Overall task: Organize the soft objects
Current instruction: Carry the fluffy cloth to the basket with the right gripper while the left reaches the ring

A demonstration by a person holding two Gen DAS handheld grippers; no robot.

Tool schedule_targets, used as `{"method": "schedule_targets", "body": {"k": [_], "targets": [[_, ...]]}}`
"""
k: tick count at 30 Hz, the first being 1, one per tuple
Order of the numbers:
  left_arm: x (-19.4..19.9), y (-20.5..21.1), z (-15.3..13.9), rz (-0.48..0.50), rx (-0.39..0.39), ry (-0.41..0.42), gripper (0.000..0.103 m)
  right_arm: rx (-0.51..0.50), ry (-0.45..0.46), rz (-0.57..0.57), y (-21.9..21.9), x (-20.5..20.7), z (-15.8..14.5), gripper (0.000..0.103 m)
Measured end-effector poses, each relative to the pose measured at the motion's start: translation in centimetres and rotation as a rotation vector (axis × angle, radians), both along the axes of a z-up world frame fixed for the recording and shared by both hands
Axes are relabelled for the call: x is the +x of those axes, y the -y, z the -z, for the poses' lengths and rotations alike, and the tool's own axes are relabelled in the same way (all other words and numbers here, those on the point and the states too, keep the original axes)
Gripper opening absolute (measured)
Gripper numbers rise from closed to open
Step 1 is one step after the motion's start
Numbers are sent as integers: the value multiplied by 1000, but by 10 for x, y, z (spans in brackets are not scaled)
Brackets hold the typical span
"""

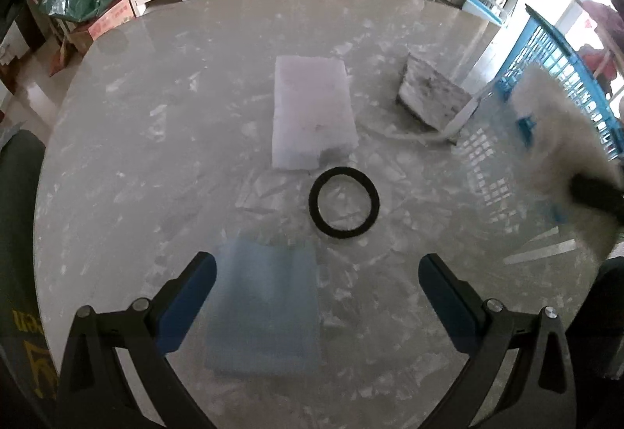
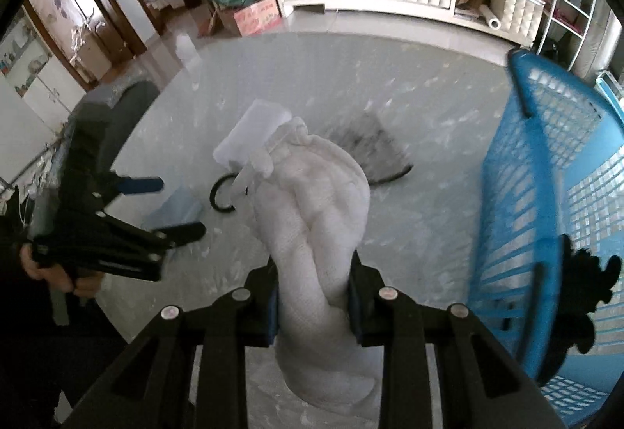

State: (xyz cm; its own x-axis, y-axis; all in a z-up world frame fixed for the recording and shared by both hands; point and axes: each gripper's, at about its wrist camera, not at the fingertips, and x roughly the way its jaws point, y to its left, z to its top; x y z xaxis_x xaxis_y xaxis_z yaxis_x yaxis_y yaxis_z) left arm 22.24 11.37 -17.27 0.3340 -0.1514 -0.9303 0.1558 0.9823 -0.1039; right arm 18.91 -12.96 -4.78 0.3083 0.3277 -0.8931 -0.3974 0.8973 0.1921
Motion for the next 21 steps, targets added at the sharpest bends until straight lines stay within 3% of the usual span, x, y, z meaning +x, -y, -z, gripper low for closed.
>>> {"method": "schedule_targets", "body": {"k": [9, 13, 21], "targets": [[25, 7, 16, -29, 25, -10, 103, 48, 78, 39, 26, 6, -38, 26], [33, 9, 23, -21, 63, -14, 103, 21, 134, 68, 36, 3, -54, 26], [37, 15, 32, -21, 74, -33, 101, 37, 255, 168, 77, 4, -106, 26]]}}
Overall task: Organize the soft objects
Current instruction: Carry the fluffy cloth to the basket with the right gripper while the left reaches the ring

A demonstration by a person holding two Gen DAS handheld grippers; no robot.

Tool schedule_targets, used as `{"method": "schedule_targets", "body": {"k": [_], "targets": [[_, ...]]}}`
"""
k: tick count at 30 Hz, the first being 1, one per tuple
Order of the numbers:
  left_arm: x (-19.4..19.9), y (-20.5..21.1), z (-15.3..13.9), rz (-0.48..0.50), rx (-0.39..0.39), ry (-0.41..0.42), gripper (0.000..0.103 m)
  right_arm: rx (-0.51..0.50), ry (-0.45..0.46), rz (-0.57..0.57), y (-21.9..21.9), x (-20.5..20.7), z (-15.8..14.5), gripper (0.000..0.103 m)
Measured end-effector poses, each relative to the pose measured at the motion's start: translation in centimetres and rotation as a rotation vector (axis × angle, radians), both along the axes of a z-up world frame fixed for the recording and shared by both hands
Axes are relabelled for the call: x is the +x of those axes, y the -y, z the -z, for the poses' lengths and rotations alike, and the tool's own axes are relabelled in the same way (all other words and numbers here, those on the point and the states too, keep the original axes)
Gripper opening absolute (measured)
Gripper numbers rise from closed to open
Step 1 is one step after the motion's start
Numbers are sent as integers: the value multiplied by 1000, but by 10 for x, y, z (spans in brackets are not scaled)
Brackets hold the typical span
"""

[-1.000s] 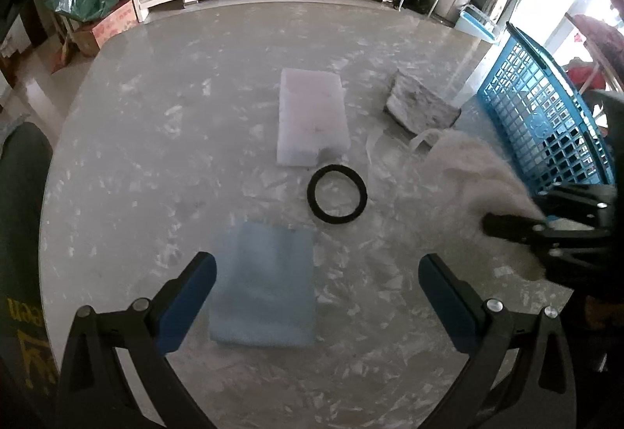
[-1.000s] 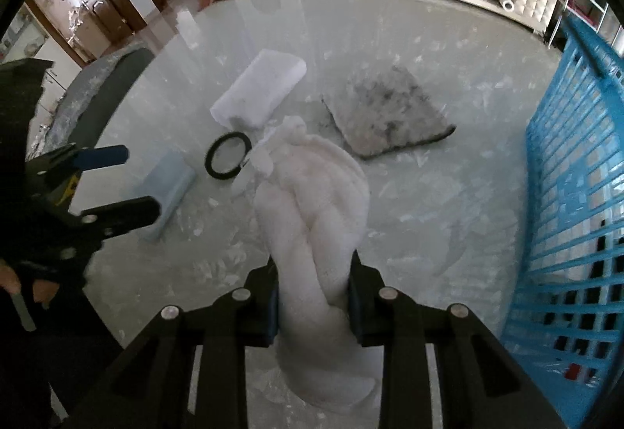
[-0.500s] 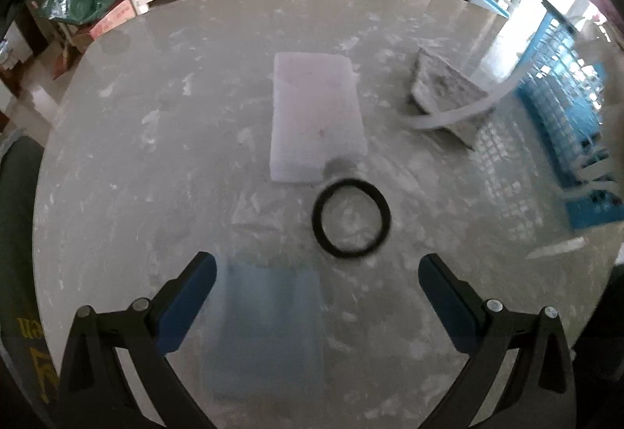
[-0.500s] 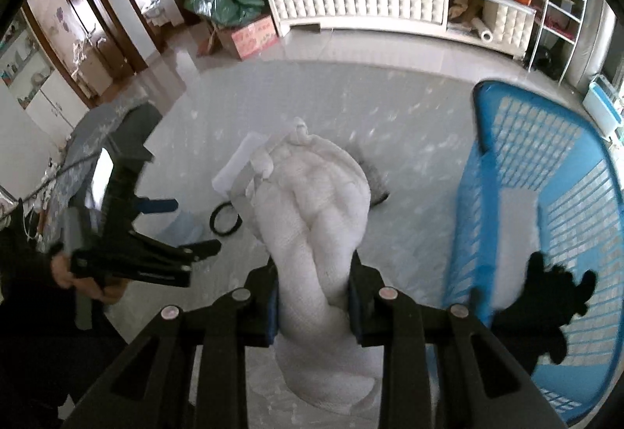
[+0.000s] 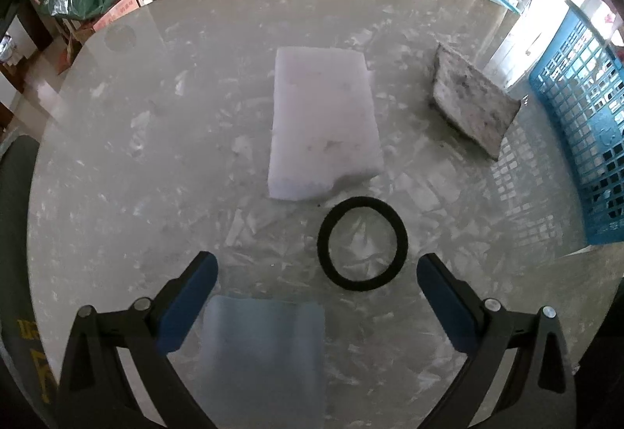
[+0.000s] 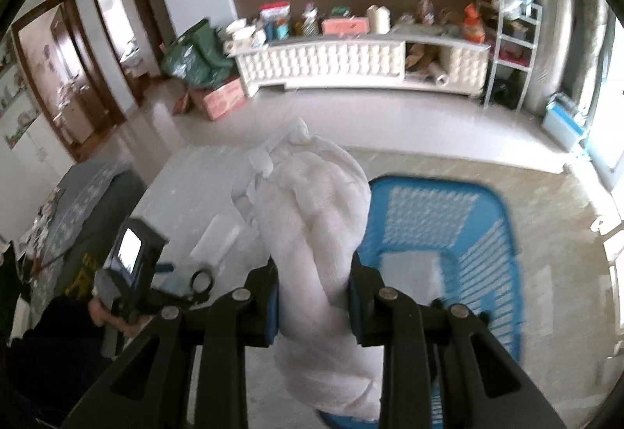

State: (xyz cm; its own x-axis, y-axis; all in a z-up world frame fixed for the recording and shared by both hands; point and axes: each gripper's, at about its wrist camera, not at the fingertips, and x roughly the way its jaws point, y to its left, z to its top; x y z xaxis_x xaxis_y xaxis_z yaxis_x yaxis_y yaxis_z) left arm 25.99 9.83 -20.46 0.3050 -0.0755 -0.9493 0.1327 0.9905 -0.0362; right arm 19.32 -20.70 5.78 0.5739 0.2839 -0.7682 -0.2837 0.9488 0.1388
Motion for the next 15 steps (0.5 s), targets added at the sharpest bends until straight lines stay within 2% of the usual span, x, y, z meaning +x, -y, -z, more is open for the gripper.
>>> {"method": "schedule_targets", "body": {"k": [2, 7, 11, 15], "targets": [[2, 3, 1, -4, 12, 2, 100, 0, 15, 27, 6, 4, -3, 26], [9, 3, 0, -30, 8, 0, 91, -23, 21, 106, 27, 11, -3, 26], [16, 0, -3, -36, -9, -6, 89, -36, -26, 142, 35, 18, 10, 26], [18, 0, -3, -31, -18, -3, 87, -58, -114, 167, 44, 28, 41, 26]]}}
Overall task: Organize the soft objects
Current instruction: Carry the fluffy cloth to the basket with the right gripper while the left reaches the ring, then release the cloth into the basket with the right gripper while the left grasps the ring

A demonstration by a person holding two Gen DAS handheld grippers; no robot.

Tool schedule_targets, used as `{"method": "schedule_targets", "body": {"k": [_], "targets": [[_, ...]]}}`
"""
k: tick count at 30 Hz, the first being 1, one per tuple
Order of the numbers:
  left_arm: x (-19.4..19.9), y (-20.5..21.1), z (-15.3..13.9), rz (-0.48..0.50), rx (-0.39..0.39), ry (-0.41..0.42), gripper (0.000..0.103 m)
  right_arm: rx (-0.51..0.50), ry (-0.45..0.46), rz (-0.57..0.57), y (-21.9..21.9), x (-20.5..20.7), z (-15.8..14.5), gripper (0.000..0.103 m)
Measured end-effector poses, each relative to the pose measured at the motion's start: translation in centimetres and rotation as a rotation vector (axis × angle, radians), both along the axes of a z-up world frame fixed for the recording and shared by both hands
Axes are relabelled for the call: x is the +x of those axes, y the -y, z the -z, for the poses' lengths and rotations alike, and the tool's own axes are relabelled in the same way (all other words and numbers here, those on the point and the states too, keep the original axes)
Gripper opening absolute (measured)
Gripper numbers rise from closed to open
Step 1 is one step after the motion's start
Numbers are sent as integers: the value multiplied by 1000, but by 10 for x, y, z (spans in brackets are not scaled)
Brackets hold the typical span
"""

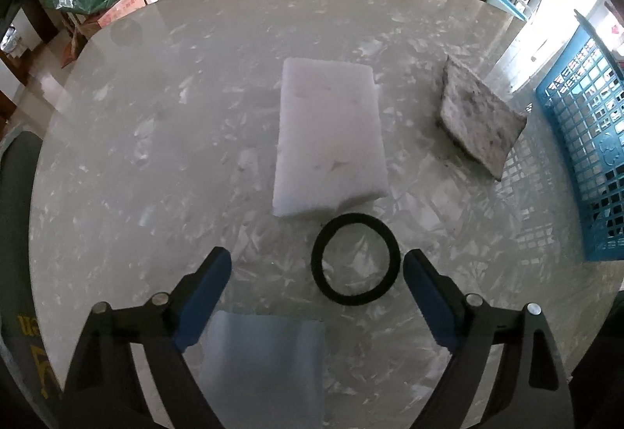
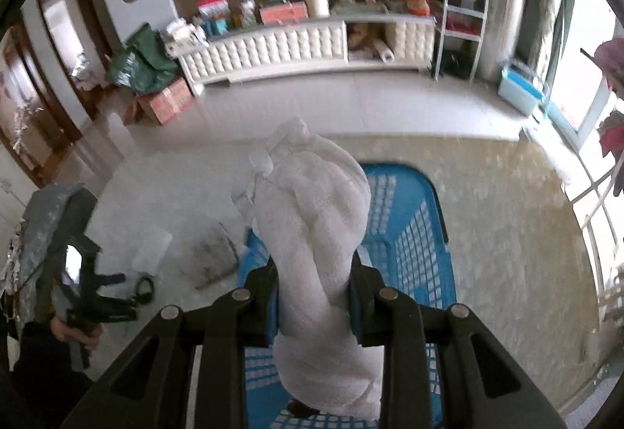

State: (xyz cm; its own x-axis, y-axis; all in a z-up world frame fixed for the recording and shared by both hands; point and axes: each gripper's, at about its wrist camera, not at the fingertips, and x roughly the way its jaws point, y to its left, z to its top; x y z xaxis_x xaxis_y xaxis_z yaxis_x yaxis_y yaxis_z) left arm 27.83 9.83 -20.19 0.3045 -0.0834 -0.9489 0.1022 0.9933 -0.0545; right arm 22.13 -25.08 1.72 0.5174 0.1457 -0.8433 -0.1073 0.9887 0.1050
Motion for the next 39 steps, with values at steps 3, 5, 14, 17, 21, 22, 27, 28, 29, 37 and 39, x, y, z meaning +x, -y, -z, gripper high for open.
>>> {"method": "schedule_targets", "body": {"k": [3, 5, 14, 17, 21, 22, 27, 28, 29, 37, 39], "targets": [[0, -1, 0, 3, -1, 5, 86, 15, -73, 15, 6, 9, 23, 26], [0, -1, 0, 6, -2, 6, 86, 5, -109, 25, 7, 16, 36, 27], [-4, 0, -3, 29, 42, 30, 64, -6, -241, 30, 7, 36, 70, 28], [-3, -5, -6, 13, 37, 34, 48, -15, -266, 21, 6, 36, 79, 30], [-2, -13, -8, -1, 18, 29, 34, -19, -287, 15, 0, 42, 77, 31], [-3, -15, -8, -7, 3, 25, 31, -18, -288, 15, 1, 42, 77, 32], [-13, -25, -12, -17, -11, 12, 22, -36, -271, 27, 2, 39, 70, 72], [-16, -26, -13, -18, -10, 10, 19, -38, -263, 25, 3, 37, 68, 74], [-17, -26, -13, -20, -13, 7, 18, -41, -256, 21, 2, 35, 65, 77], [-39, -25, -27, -22, -39, 19, 16, -62, -214, 16, 9, 14, 50, 99], [-46, -22, -35, -21, -42, 27, 16, -64, -198, 19, 14, 5, 45, 103]]}}
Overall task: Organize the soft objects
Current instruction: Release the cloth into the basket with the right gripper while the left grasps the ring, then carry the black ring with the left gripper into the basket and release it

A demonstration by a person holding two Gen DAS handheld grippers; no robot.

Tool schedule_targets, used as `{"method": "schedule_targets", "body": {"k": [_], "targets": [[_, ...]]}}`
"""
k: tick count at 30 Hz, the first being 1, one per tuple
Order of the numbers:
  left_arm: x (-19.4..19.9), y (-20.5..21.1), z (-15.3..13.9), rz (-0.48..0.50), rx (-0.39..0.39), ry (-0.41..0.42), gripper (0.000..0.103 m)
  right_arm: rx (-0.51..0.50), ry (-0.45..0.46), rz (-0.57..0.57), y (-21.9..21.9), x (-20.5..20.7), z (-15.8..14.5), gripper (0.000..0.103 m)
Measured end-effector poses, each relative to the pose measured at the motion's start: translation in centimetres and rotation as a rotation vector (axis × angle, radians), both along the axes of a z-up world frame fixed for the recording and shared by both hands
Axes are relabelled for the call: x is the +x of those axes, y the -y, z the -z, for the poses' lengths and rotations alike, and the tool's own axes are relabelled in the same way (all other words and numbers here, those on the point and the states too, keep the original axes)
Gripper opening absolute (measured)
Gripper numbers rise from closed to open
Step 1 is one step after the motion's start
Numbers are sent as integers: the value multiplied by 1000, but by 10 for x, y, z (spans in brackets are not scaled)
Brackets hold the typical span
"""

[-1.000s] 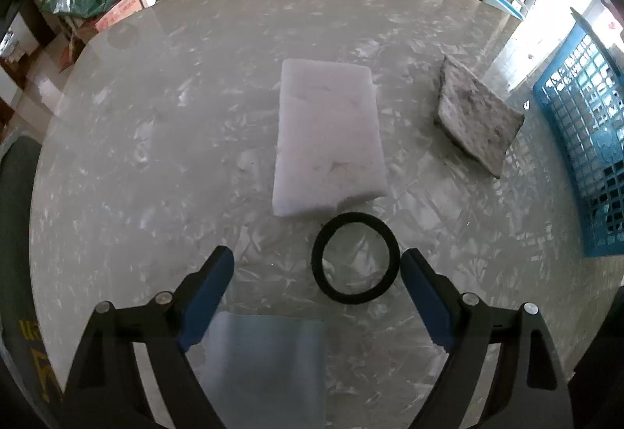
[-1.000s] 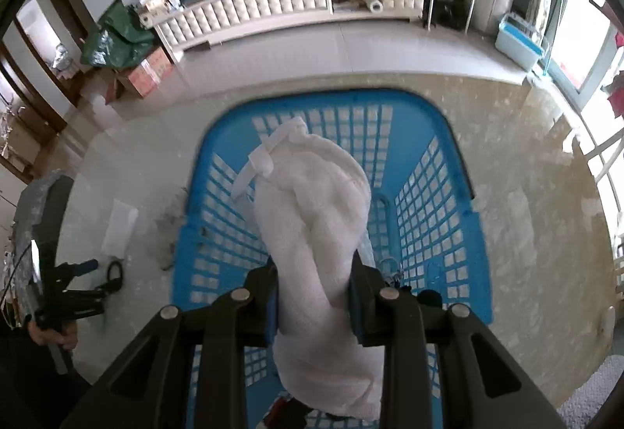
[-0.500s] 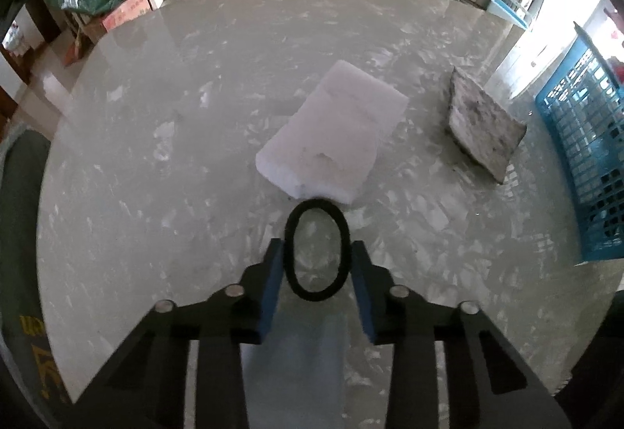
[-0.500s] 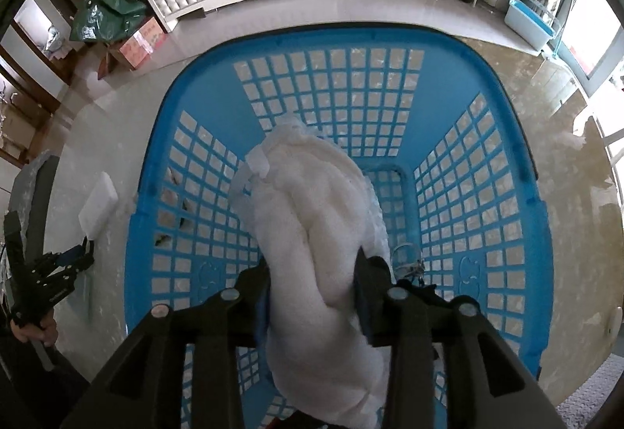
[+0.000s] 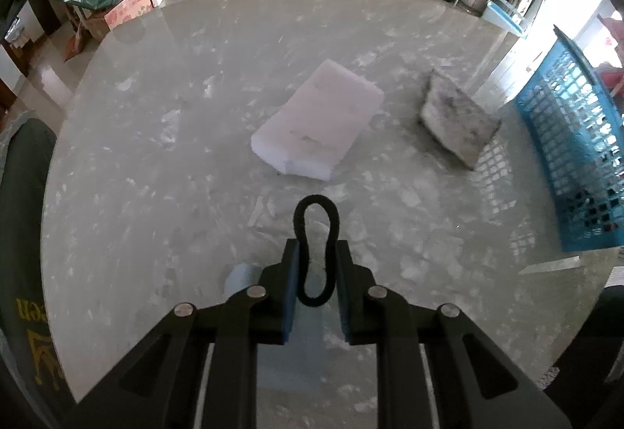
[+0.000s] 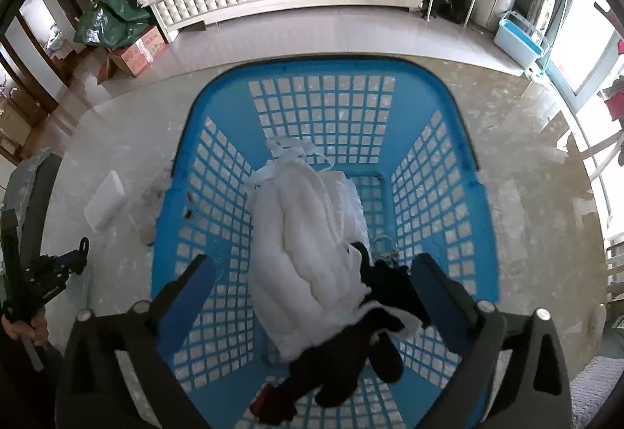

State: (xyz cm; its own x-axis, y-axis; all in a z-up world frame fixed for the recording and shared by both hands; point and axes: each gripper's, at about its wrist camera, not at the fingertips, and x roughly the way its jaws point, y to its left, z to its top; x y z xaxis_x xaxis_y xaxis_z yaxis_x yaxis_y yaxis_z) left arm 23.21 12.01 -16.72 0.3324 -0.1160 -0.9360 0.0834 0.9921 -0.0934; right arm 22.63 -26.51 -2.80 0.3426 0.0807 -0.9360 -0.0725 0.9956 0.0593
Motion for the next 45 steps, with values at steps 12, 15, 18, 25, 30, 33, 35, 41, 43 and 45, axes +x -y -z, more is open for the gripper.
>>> {"method": "schedule_targets", "body": {"k": [12, 15, 18, 25, 30, 33, 35, 41, 43, 45], "targets": [[-46, 43, -73, 83, -40, 100, 16, -9, 58, 22, 16, -51, -32, 103], [-53, 58, -92, 107, -44, 129, 16, -14, 88, 29, 19, -64, -42, 103], [-60, 77, -112, 131, -52, 158, 16, -23, 115, 32, 22, -74, -46, 103], [-73, 123, -150, 202, -71, 214, 16, -5, 164, 27, 28, -94, -52, 103], [-69, 157, -163, 261, -68, 225, 16, 15, 186, 26, 36, -100, -51, 103], [-61, 180, -169, 300, -67, 234, 16, 20, 196, 38, 42, -102, -50, 103], [-57, 193, -172, 332, -79, 244, 16, 14, 194, 45, 47, -102, -47, 103], [-45, 237, -169, 408, -73, 235, 16, 20, 178, 51, 58, -96, -34, 103], [-42, 250, -165, 432, -67, 226, 16, 26, 176, 53, 61, -95, -32, 103], [-39, 261, -163, 449, -60, 220, 16, 32, 173, 56, 64, -94, -29, 103]]}}
